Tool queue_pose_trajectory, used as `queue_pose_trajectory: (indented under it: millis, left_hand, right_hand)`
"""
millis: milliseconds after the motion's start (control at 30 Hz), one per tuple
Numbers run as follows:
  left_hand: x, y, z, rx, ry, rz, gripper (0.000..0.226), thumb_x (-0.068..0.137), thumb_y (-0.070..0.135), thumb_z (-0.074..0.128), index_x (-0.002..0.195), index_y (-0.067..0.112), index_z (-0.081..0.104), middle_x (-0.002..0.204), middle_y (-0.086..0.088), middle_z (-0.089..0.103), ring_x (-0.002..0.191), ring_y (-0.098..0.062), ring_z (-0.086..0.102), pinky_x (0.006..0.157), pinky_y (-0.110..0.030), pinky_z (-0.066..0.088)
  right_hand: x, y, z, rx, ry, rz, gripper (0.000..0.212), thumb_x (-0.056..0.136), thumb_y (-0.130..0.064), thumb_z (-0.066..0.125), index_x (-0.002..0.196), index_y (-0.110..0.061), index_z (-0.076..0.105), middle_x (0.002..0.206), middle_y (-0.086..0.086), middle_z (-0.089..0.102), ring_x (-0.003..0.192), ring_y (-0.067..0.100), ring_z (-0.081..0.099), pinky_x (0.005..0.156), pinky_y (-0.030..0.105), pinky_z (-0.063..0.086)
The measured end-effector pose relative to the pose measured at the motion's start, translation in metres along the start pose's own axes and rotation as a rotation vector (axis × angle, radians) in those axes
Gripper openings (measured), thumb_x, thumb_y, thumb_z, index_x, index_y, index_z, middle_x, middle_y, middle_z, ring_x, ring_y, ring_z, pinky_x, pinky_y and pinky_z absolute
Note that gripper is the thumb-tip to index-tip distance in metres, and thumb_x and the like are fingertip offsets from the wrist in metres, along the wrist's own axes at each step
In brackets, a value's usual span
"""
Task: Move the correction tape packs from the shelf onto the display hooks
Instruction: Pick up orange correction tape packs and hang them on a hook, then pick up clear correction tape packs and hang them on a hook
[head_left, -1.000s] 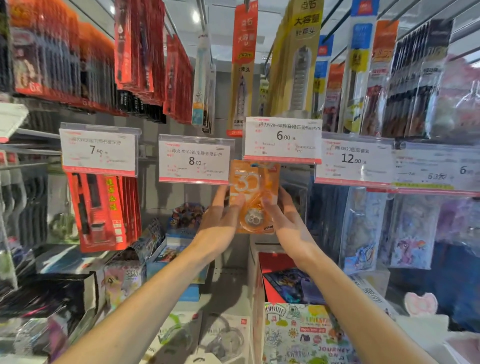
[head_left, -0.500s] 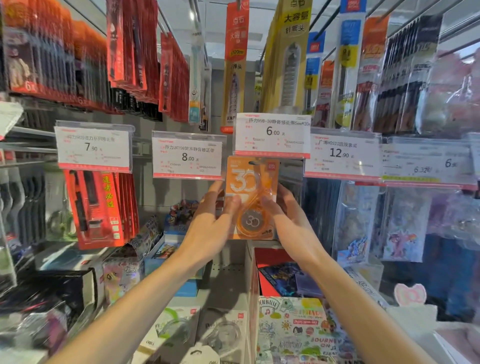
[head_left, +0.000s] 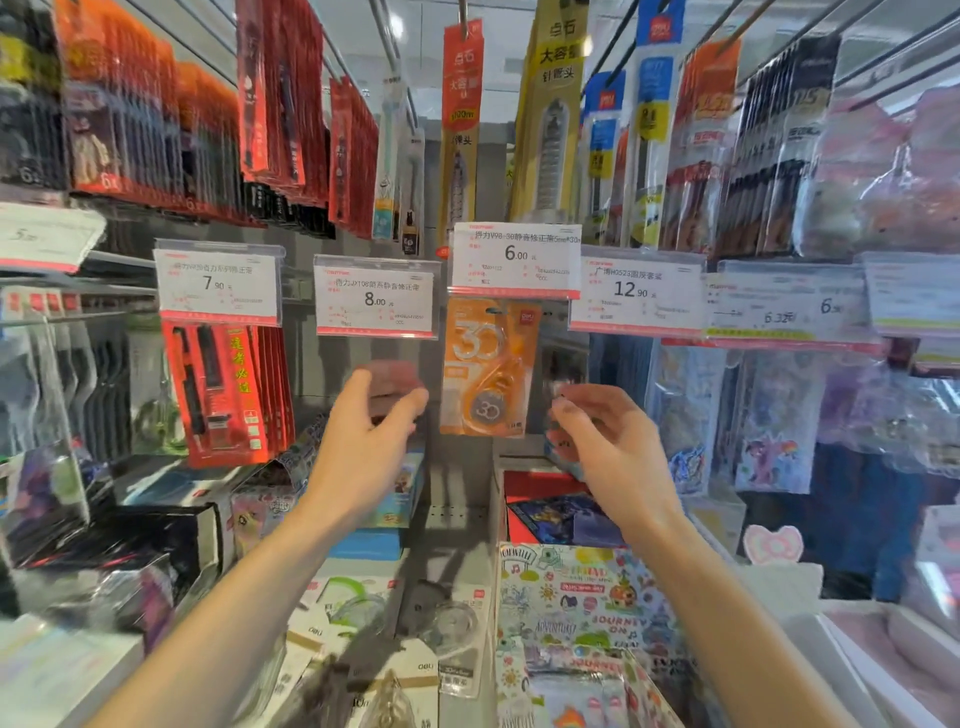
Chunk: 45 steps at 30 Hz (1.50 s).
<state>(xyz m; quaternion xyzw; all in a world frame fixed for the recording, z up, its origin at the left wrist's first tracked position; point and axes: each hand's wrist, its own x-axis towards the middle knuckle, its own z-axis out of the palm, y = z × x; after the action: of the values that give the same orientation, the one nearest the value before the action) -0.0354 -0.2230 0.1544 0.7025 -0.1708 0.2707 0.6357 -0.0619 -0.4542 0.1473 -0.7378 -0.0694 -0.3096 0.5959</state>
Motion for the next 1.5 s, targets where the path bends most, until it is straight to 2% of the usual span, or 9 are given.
queue_pose_trajectory:
  millis: [167, 567, 867, 1000, 1067, 1200, 1333, 1433, 1500]
  left_hand:
    - [-0.041, 0.015, -0.020, -0.076, 0.034, -0.015, 0.013, 0.097, 0.012, 0.069, 0.105, 0.022, 0.067, 0.097, 0.001, 0.073, 0.087, -0.020, 0.073, 0.070, -0.020, 0.059]
    - [-0.097, -0.010, -0.091, -0.138, 0.036, -0.011, 0.014, 0.096, 0.009, 0.067, 0.107, 0.018, 0.067, 0.093, -0.002, 0.078, 0.082, -0.014, 0.075, 0.070, -0.025, 0.059]
    - [-0.088, -0.071, -0.180, -0.188, -0.095, -0.128, 0.019, 0.087, 0.028, 0.078, 0.104, 0.026, 0.069, 0.094, -0.004, 0.077, 0.081, -0.015, 0.074, 0.072, -0.025, 0.059]
    - [-0.077, -0.104, -0.204, -0.086, -0.201, -0.208, 0.016, 0.091, 0.029, 0.075, 0.104, 0.029, 0.067, 0.095, 0.000, 0.076, 0.085, -0.018, 0.074, 0.078, -0.031, 0.057]
    - [-0.074, -0.121, -0.208, 0.031, -0.304, -0.239, 0.015, 0.095, 0.024, 0.071, 0.107, 0.031, 0.066, 0.099, 0.010, 0.074, 0.088, -0.009, 0.072, 0.081, -0.028, 0.054]
    - [-0.067, -0.148, -0.208, 0.296, -0.494, -0.311, 0.035, 0.093, 0.030, 0.073, 0.124, 0.030, 0.059, 0.122, 0.011, 0.064, 0.101, 0.000, 0.064, 0.090, -0.024, 0.050]
    - [-0.058, -0.166, -0.201, 0.545, -0.683, -0.341, 0.075, 0.091, 0.044, 0.071, 0.153, 0.021, 0.036, 0.146, -0.003, 0.048, 0.127, -0.016, 0.055, 0.110, -0.036, 0.044]
    - [-0.057, -0.173, -0.195, 0.661, -0.770, -0.358, 0.093, 0.086, 0.054, 0.072, 0.158, 0.015, 0.028, 0.156, -0.008, 0.043, 0.140, -0.022, 0.045, 0.115, -0.034, 0.038]
    - [-0.057, -0.175, -0.193, 0.682, -0.797, -0.378, 0.100, 0.082, 0.058, 0.074, 0.159, 0.015, 0.026, 0.160, -0.005, 0.041, 0.144, -0.022, 0.042, 0.116, -0.034, 0.036]
  right_hand:
    - [-0.034, -0.013, -0.005, 0.134, -0.073, 0.032, 0.009, 0.100, -0.023, 0.066, 0.108, -0.020, 0.070, 0.087, 0.004, 0.079, 0.069, 0.013, 0.074, 0.066, 0.022, 0.061]
    - [-0.105, -0.018, 0.043, 0.170, -0.242, 0.091, 0.007, 0.100, -0.019, 0.067, 0.104, -0.018, 0.073, 0.083, 0.008, 0.079, 0.069, 0.014, 0.071, 0.065, 0.022, 0.058]
    - [-0.133, -0.001, 0.140, 0.130, -0.201, 0.173, 0.007, 0.099, -0.011, 0.066, 0.102, -0.015, 0.071, 0.075, 0.003, 0.078, 0.064, 0.011, 0.069, 0.060, 0.020, 0.054]
    - [-0.141, 0.016, 0.168, 0.020, -0.211, 0.240, 0.008, 0.099, -0.015, 0.067, 0.104, -0.018, 0.072, 0.082, 0.001, 0.079, 0.069, 0.010, 0.072, 0.064, 0.019, 0.056]
    - [-0.145, 0.025, 0.175, -0.071, -0.202, 0.262, 0.008, 0.098, -0.018, 0.068, 0.105, -0.019, 0.073, 0.083, -0.001, 0.079, 0.072, 0.009, 0.073, 0.067, 0.018, 0.056]
    - [-0.150, 0.045, 0.185, -0.337, -0.267, 0.294, 0.010, 0.099, -0.023, 0.067, 0.108, -0.022, 0.073, 0.092, -0.005, 0.078, 0.080, 0.012, 0.073, 0.077, 0.024, 0.058]
    - [-0.152, 0.069, 0.191, -0.556, -0.416, 0.307, 0.013, 0.101, -0.029, 0.064, 0.110, -0.024, 0.070, 0.092, -0.003, 0.077, 0.082, 0.016, 0.073, 0.079, 0.034, 0.059]
    - [-0.151, 0.081, 0.193, -0.712, -0.516, 0.254, 0.022, 0.099, -0.041, 0.063, 0.112, -0.025, 0.070, 0.086, -0.005, 0.073, 0.070, 0.008, 0.064, 0.059, 0.019, 0.048]
    - [-0.149, 0.086, 0.195, -0.803, -0.574, 0.201, 0.032, 0.096, -0.050, 0.062, 0.114, -0.025, 0.070, 0.089, -0.011, 0.064, 0.073, 0.004, 0.056, 0.060, 0.015, 0.036]
